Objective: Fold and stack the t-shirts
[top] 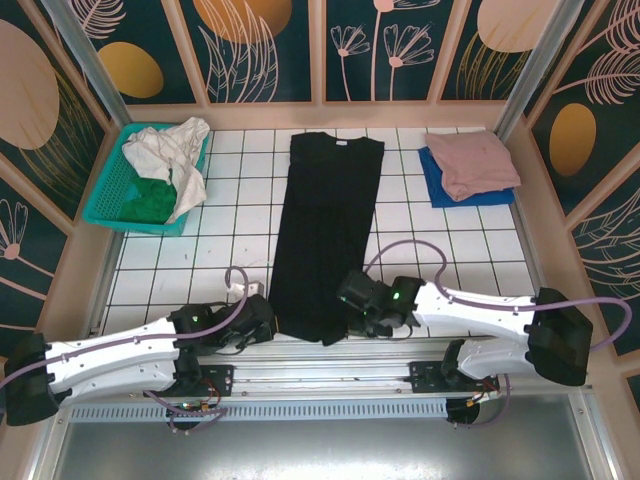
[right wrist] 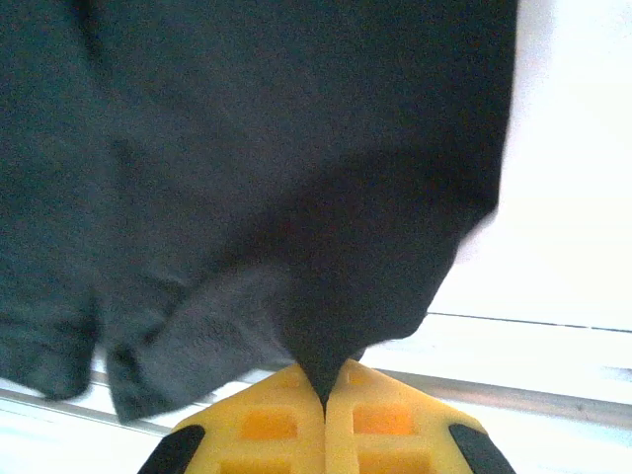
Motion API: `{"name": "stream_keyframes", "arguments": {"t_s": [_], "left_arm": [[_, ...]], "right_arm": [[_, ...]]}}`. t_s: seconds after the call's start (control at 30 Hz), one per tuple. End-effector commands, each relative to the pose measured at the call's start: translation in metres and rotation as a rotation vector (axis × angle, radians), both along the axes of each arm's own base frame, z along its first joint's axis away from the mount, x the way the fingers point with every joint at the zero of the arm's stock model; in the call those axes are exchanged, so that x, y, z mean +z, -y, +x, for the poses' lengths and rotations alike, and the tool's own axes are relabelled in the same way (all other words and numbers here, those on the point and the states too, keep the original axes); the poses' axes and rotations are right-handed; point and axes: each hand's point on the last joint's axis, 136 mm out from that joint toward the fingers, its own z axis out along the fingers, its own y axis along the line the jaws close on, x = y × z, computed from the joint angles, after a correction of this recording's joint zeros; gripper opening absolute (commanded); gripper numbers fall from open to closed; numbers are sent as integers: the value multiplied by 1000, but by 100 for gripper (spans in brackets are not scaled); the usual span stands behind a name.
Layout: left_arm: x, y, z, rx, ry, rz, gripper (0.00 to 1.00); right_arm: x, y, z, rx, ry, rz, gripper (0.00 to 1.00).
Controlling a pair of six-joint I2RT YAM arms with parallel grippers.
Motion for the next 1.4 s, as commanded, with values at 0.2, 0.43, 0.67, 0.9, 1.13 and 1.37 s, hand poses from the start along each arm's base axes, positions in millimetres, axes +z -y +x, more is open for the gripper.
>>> {"name": "stream_keyframes", "arguments": {"t_s": [0.2,0.43,0.67,0.9,1.13,1.37], "left_arm": [[76,-6,125,148,310,114,0],[84,1,209,145,311,196,0],[72,13,270,94,267,208,0],[39,24,314,28,177,237,0],[12,22,341,11,127,237,0],[3,21,375,-2,113,253,28]], "right_arm": [[50,6,116,-62,297,1,0],[62,17,193,-113,393,11,0],[59,16,251,-94,410,18,0],[33,26,289,-116,361,35,0],[8,30,307,-129,320,17,0],[1,51,321,-183,319,-58,21]]}}
